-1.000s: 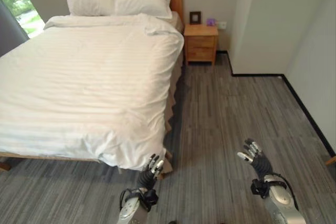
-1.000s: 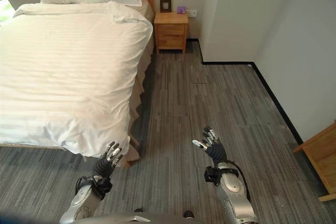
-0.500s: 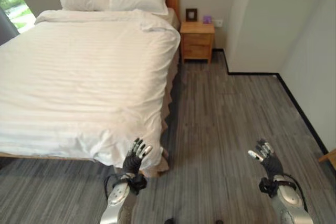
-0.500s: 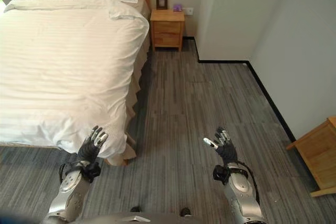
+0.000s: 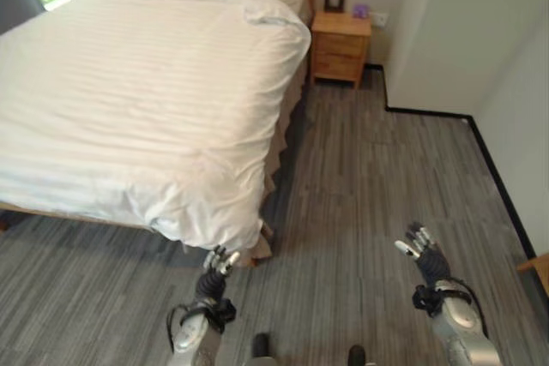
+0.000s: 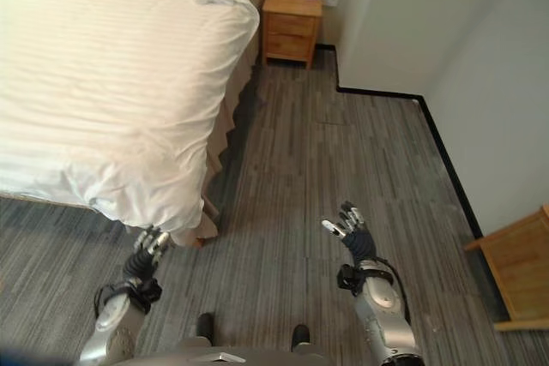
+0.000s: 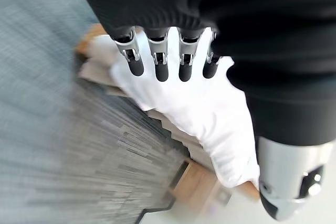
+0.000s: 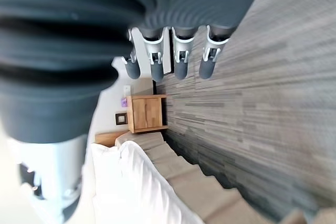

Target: Making the bed.

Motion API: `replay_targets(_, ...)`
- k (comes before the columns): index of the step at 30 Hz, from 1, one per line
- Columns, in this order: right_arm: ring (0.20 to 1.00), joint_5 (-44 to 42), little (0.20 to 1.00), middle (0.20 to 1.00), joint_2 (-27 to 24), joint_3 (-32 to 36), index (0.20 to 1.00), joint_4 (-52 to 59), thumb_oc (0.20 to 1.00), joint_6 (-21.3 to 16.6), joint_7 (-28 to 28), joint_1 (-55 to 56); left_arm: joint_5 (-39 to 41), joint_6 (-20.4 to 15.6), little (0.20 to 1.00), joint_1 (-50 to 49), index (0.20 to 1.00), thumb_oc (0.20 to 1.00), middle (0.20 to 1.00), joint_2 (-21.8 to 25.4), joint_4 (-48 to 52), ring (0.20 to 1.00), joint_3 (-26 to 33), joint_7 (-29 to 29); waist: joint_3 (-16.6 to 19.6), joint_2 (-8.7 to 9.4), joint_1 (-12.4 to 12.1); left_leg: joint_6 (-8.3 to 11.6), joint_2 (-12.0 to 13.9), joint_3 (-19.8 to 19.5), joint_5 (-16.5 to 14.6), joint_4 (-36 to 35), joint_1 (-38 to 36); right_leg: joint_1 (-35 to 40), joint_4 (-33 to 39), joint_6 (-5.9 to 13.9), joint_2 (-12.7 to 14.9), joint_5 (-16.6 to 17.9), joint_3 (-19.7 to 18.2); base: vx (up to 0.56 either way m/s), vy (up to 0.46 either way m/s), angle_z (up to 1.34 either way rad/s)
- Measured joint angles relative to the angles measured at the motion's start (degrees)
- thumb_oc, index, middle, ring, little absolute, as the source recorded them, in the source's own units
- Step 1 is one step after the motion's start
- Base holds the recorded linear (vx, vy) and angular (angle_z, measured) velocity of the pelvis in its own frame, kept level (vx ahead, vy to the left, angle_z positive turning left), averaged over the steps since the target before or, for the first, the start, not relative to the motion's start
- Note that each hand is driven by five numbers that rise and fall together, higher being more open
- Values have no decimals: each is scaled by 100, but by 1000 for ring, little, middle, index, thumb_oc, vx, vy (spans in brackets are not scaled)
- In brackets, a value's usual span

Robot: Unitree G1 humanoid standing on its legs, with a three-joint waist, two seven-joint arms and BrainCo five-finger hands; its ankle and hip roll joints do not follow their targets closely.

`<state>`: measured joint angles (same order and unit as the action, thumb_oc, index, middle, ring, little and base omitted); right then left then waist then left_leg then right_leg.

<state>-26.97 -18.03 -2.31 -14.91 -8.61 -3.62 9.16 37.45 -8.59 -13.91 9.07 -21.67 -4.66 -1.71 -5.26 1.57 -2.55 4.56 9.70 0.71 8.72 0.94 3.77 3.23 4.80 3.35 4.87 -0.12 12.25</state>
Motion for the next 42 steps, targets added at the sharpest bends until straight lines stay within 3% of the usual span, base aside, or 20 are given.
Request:
replay_targets(2,1000,-342,1000,1000,92,243,1000,-263,1000,-30,-21,17,-3,46,1000,-16,1000,1000,1000,4,5,1000,-245,97,21,113,-11,74,-312,-159,25,246,99,102,120,-21,167,11,41,64,-69,11)
replay_targets(5,1000,-568,1000,1000,70,342,1000,-153,1000,-19,-94,209,-46,44,1000,57,1000,1000,1000,19,154,1000,-262,195,130,-159,76,-31,-858,76,-154,-139,-90,86,96,51,158,27,28,60,13,0)
replay_targets(6,1000,-582,1000,1000,168,334,1000,-124,1000,-22,-84,265,-46,38,1000,84,1000,1000,1000,30,303,1000,-206,197,155,-238,90,-239,-778,35,-293,-362,-233,72,89,76,50,9,7,50,77,-14)
replay_targets(8,1000,-692,1000,1000,320,270,1000,-61,1000,-24,-79,251,-55,33,1000,193,1000,1000,1000,32,342,1000,-179,197,189,-306,89,-251,-726,-4,-416,-595,-403,86,89,100,5,-6,-61,80,127,-22)
replay_targets(14,1000,-650,1000,1000,514,-120,1000,381,1000,-90,-1,148,-277,31,1000,542,1000,1000,1000,491,349,1000,-154,181,151,-22,212,-402,-918,263,-614,-651,-514,46,89,222,219,74,-353,55,119,-23)
replay_targets(26,1000,-208,1000,1000,443,-242,1000,371,1000,-82,128,44,-737,13,1000,289,1000,1000,1000,539,349,1000,-34,26,67,39,96,-491,-994,505,-726,-653,-513,-191,-165,389,338,25,-576,48,85,-11)
replay_targets(27,1000,17,1000,1000,248,-197,1000,357,1000,-84,122,-75,-974,21,1000,434,1000,1000,1000,575,354,1000,-25,-63,-198,-236,98,-654,-948,469,-786,-649,-515,-942,-1728,498,336,-69,-678,169,211,0)
replay_targets(28,1000,214,1000,1000,164,-156,1000,395,1000,-88,104,-14,-1090,-28,1000,642,1000,1000,1000,735,522,1000,93,-94,-396,-175,156,-825,-1175,454,-886,-513,-489,-2151,-4030,674,706,52,-835,663,140,-1)
replay_targets(29,1000,236,1000,1000,235,-167,1000,452,1000,-97,73,99,-1107,-46,1000,794,1000,1000,1000,780,559,1000,145,-170,-504,-16,246,-1024,-1481,475,-1369,421,-233,-2842,-5015,787,1021,382,-1241,1025,-8,-1)
replay_targets(30,1000,244,1000,1000,340,-155,1000,505,1000,-90,90,102,-1116,-51,1000,933,1000,1000,1000,770,662,1000,262,-268,-691,-108,392,-1131,-1476,462,-1850,1008,96,-3439,-5419,1035,861,285,-1254,1150,-156,-5)
replay_targets(31,1000,231,1000,1000,656,-61,1000,515,1000,-70,69,130,-1130,-35,1000,1062,1000,1000,1000,960,828,1000,237,-275,-660,-83,533,-1051,-1477,451,-1853,859,253,-3721,-4765,959,698,7,-1034,1041,-261,10)
replay_targets(33,1000,200,1000,1000,967,-24,1000,485,1000,-17,57,220,-1128,-150,1000,1605,1000,1000,1000,982,790,1000,260,-218,-660,-40,968,-571,-1469,194,-1918,506,183,-3046,-1294,985,259,-310,-963,728,-226,93)
replay_targets(34,1000,194,1000,1000,971,-60,1000,573,1000,-28,80,333,-1127,-225,1000,1961,1000,1000,1000,948,515,1000,274,-185,-661,143,1188,-518,-1425,254,-2163,1799,474,-2827,-771,1323,275,-360,-1340,401,-162,113)
replay_targets(35,1000,190,1000,1000,843,-124,1000,587,1000,1,133,436,-1129,-216,1000,2091,1000,1000,1000,883,408,1000,181,-198,-631,147,1096,-895,-1397,-34,-2730,1928,262,-2692,-736,1016,118,-161,-1156,536,-230,40)
replay_targets(36,1000,185,1000,1000,816,-223,1000,495,1000,66,158,444,-1132,-216,1000,1957,1000,1000,1000,863,412,1000,166,-184,-521,342,975,-797,-1412,147,-2873,1882,98,-2596,-766,664,114,89,-981,526,-232,-14)
replay_targets(37,1000,171,1000,1000,750,-243,1000,488,1000,58,164,463,-1135,-195,1000,1708,1000,1000,1000,780,439,1000,92,-191,-450,278,1021,-752,-1309,49,-2977,1822,-54,-2463,-1201,345,-11,200,-777,797,-455,-14)
replay_targets(38,1000,152,1000,1000,697,-308,1000,442,1000,58,157,454,-1130,-187,1000,1544,1000,1000,1000,691,474,1000,4,-190,-462,147,995,-634,-1069,189,-2944,1583,-266,-2375,-1605,59,-179,123,-536,667,-484,29)
replay_targets(39,1000,90,1000,1000,650,-281,1000,290,1000,45,225,568,-1109,-177,1000,902,1000,1000,1000,628,576,1000,-260,-117,-236,298,887,155,-1113,206,-2443,2868,47,-1671,-1842,-294,-185,-195,-63,888,-630,72)
replay_targets(40,1000,-65,1000,1000,479,-241,1000,304,1000,52,223,516,-1049,-117,1000,925,1000,1000,1000,523,579,1000,-290,-54,-275,219,888,269,-1001,218,-1914,4711,879,-1274,-1831,-687,-314,-450,53,658,-443,62)
replay_targets(42,1000,-166,1000,1000,365,-150,1000,276,1000,65,196,264,-830,-73,1000,831,1000,1000,1000,412,645,1000,-298,-35,-339,150,393,81,-474,557,348,6456,1849,-746,-1632,-883,-519,-622,-179,623,-275,-15)
